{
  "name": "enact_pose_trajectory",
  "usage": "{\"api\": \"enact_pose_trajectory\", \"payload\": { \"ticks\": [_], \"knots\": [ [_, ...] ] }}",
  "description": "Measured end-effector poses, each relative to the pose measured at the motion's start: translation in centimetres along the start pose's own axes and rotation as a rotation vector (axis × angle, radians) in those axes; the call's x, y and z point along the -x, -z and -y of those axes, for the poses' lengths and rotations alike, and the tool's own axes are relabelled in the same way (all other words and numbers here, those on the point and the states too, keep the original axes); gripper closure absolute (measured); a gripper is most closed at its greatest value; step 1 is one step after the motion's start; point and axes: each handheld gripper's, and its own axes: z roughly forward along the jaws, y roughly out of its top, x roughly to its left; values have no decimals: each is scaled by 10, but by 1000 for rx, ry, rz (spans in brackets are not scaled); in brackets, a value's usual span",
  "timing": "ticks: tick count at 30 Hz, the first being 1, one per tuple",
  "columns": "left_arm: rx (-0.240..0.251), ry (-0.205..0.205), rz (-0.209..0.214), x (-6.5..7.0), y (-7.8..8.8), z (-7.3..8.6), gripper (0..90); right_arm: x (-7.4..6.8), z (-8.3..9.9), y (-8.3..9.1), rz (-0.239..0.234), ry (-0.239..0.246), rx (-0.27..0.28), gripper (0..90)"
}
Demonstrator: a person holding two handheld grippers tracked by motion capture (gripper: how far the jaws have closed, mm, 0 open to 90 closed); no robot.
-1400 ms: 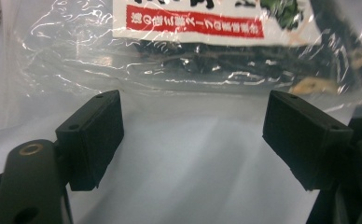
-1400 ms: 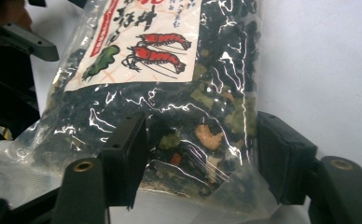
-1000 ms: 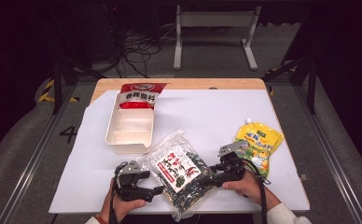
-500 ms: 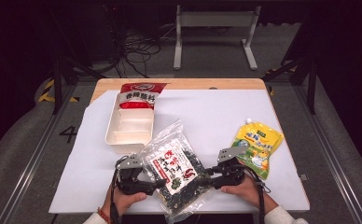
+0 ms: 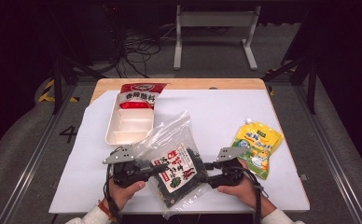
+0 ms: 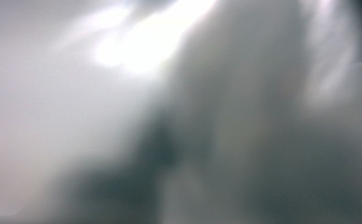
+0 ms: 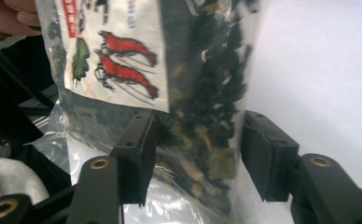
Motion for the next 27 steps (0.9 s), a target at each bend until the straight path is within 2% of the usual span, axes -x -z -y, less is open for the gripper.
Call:
{"api": "enact_pose_trajectory", "payload": {
  "ticks": [5,6,8,9,12,15,22,23,27],
  "knots": [
    [18,-35,17,2,5,-7,802,-5,5,13,68,26,-31,355],
    [22,-52,21,4,6,-10,804,-5,8,17,64,20,-31,356],
    [27,-56,24,4,7,-11,805,-5,9,19,69,20,-35,352],
    [32,-63,23,5,8,-13,805,-6,11,21,89,22,-43,354],
    [24,-85,-1,8,9,-17,805,-5,14,29,101,6,-36,355],
    [15,-125,-36,12,12,-22,805,-4,17,36,111,-28,-27,353],
    [36,-191,-82,9,29,-37,806,-11,26,41,134,-20,-51,334],
    [30,-214,-94,8,31,-40,806,-11,27,42,142,-12,-56,329],
    [24,-246,-128,5,38,-50,806,-12,30,45,151,-19,-57,318]
  ]
}}
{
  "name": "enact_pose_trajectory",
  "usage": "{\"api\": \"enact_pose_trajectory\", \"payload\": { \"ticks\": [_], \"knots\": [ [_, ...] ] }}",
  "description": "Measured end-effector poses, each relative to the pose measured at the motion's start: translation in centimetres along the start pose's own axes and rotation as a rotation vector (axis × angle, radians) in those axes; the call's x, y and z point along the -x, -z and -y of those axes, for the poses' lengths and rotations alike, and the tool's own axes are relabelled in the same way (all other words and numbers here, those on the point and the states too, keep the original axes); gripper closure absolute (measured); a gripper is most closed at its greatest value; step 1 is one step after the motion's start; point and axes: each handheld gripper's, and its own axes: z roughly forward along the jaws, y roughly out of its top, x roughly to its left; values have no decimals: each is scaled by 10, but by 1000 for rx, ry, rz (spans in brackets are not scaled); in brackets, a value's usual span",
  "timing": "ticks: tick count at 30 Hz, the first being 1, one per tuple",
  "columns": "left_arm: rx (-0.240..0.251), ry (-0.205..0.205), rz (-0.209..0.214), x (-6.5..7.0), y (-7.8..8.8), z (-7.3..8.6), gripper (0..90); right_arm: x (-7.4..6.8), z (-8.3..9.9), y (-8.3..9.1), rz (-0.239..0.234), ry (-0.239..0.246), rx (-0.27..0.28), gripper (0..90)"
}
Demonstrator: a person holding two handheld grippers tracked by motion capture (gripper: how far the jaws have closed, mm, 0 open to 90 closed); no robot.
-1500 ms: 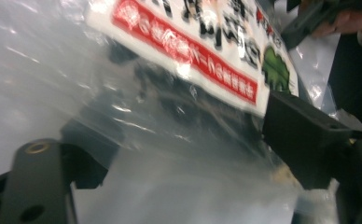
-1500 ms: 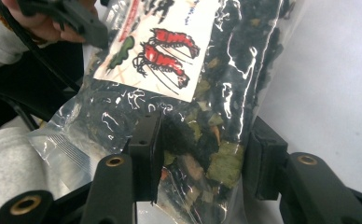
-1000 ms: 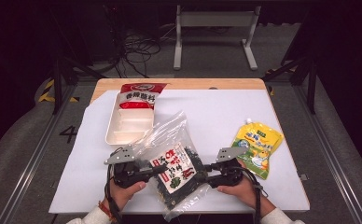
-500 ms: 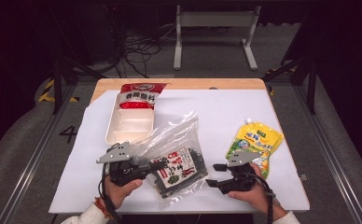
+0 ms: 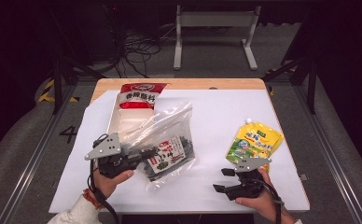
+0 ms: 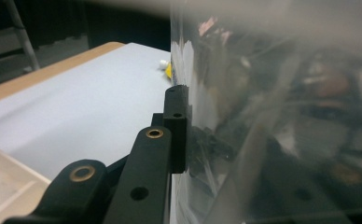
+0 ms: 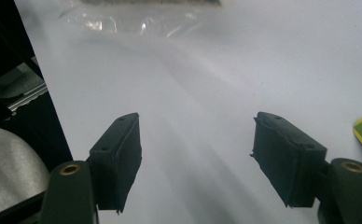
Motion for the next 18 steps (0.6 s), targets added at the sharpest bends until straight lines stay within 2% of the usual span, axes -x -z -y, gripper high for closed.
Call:
{"api": "enact_pose_trajectory", "payload": {
  "ticks": [1,2,6,10,13,14,15,18],
  "knots": [
    [0,0,0,0,0,0,806,0,1,1,3,-3,1,318],
    [-1,-23,-23,-5,4,-5,806,0,2,1,-2,-11,3,318],
    [15,-18,-50,-15,11,-12,806,-1,6,2,0,-15,-4,318],
    [39,-31,-93,-29,24,-29,806,-3,13,3,6,-24,-11,314],
    [43,-44,-115,-37,29,-37,806,-4,15,3,12,-27,-14,311],
    [40,-57,-135,-42,32,-43,806,-5,17,4,15,-32,-14,308],
    [40,-57,-135,-42,32,-43,806,-5,17,4,15,-32,-14,308],
    [42,-59,-156,-53,36,-51,806,-7,19,5,24,-33,-14,306]
  ]
}}
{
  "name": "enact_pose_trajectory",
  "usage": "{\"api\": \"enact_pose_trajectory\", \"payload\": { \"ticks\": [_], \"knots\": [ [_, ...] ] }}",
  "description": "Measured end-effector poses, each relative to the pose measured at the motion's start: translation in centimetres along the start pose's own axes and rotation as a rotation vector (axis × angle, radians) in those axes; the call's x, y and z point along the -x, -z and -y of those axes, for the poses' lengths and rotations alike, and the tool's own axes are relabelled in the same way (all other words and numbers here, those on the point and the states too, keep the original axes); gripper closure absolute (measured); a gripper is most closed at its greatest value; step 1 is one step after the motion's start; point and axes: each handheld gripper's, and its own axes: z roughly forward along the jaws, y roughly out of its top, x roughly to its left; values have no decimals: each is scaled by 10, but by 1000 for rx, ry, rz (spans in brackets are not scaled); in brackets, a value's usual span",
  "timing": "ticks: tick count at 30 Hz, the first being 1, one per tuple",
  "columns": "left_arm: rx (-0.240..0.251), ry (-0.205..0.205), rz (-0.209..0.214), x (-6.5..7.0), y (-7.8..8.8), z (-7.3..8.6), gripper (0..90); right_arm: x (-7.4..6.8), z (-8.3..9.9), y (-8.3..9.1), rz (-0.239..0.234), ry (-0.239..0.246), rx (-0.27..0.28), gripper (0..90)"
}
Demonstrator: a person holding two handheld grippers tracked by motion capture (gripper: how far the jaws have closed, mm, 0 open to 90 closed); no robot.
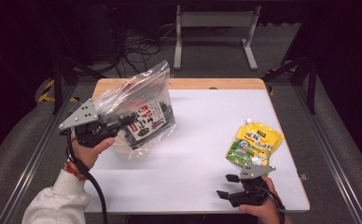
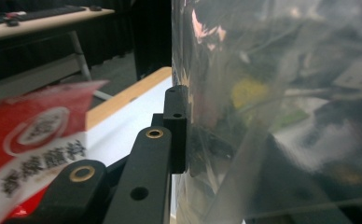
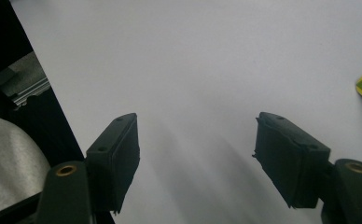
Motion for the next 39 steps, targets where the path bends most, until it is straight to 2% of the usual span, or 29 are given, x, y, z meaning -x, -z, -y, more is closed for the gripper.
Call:
{"api": "enact_pose_trajectory", "payload": {
  "ticks": [3,7,12,15,17,20,22,29,31,33,39],
  "knots": [
    [8,-3,-15,-14,1,-7,805,0,3,1,5,-6,0,305],
    [-31,-36,-76,-28,0,-13,805,0,5,2,4,-9,5,303],
    [-69,-32,-126,-49,-2,-9,805,-1,7,1,2,-9,-4,301],
    [-89,-32,-143,-59,-4,-6,805,-2,8,0,-1,-12,-9,301],
    [-91,-17,-141,-65,-5,-3,805,-2,10,-1,-5,-19,-12,300],
    [-127,-43,-162,-74,-10,1,804,-3,11,-1,-10,-26,-15,298],
    [-143,-42,-168,-80,-13,4,804,-3,11,-1,-14,-30,-12,298],
    [-146,-29,-108,-92,-18,12,805,-3,13,-3,-16,-37,-22,292],
    [-174,-31,-92,-92,-22,13,806,-3,13,-3,-17,-38,-23,292],
    [-194,-40,-95,-90,-25,12,807,-3,12,-3,-21,-40,-22,290],
    [-210,-49,-89,-88,-29,10,808,-4,12,-4,-26,-32,-26,286]
  ]
}}
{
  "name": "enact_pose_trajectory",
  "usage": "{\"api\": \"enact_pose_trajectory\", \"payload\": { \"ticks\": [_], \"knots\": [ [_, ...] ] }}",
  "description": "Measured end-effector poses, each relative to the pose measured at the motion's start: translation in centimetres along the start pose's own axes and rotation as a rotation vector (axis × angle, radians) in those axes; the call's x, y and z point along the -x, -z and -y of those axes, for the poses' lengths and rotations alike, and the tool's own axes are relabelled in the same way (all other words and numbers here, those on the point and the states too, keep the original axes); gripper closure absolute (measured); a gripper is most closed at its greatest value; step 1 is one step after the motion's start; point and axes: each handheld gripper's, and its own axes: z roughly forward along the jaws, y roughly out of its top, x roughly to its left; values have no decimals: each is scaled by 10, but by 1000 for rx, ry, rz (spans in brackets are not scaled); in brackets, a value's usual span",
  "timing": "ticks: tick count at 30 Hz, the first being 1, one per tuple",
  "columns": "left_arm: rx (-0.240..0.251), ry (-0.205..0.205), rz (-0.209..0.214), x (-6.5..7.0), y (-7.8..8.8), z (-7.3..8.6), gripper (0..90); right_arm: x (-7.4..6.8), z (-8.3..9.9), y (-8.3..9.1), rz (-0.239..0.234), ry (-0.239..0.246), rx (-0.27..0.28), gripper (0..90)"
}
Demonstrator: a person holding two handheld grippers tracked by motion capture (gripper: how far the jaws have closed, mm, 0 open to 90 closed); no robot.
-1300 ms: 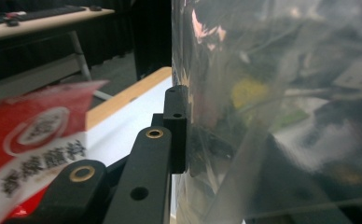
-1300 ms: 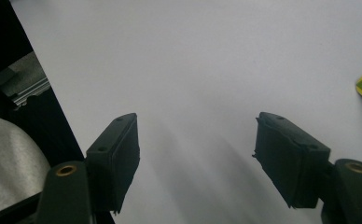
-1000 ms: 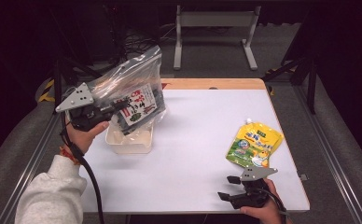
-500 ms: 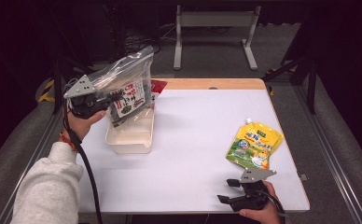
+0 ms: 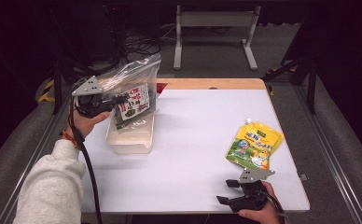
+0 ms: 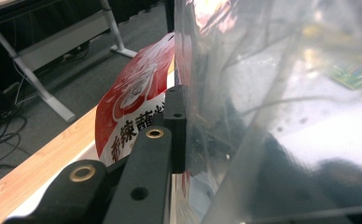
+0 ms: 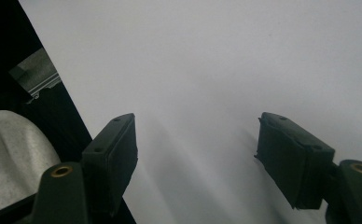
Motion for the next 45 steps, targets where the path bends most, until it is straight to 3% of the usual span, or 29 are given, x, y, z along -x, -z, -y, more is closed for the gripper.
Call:
{"api": "enact_pose_trajectory", "payload": {
  "ticks": [4,7,12,14,17,21,27,33,38,45],
  "knots": [
    [-23,-17,9,1,-2,-3,809,-2,-2,-1,-5,11,-1,282],
    [-71,-72,5,5,-2,-10,808,-3,-3,-1,-9,15,-3,281],
    [-70,-59,7,1,7,-14,808,-3,-5,-1,-16,18,2,281],
    [-101,-60,6,1,8,-12,808,-3,-5,-1,-17,14,4,279],
    [-101,-50,0,0,8,-10,809,-2,-4,-1,-17,12,5,280],
    [-141,-77,-2,8,-6,-3,809,-3,-5,-1,-12,15,5,279],
    [-100,-26,-10,6,-11,7,809,-4,-6,-2,-14,20,5,276],
    [-25,74,3,-3,-7,31,811,-3,-7,0,-7,27,13,277],
    [3,105,8,-5,-5,41,810,-3,-9,2,6,34,19,277],
    [7,99,-23,0,-5,41,800,-1,-12,7,16,31,43,277]
  ]
}}
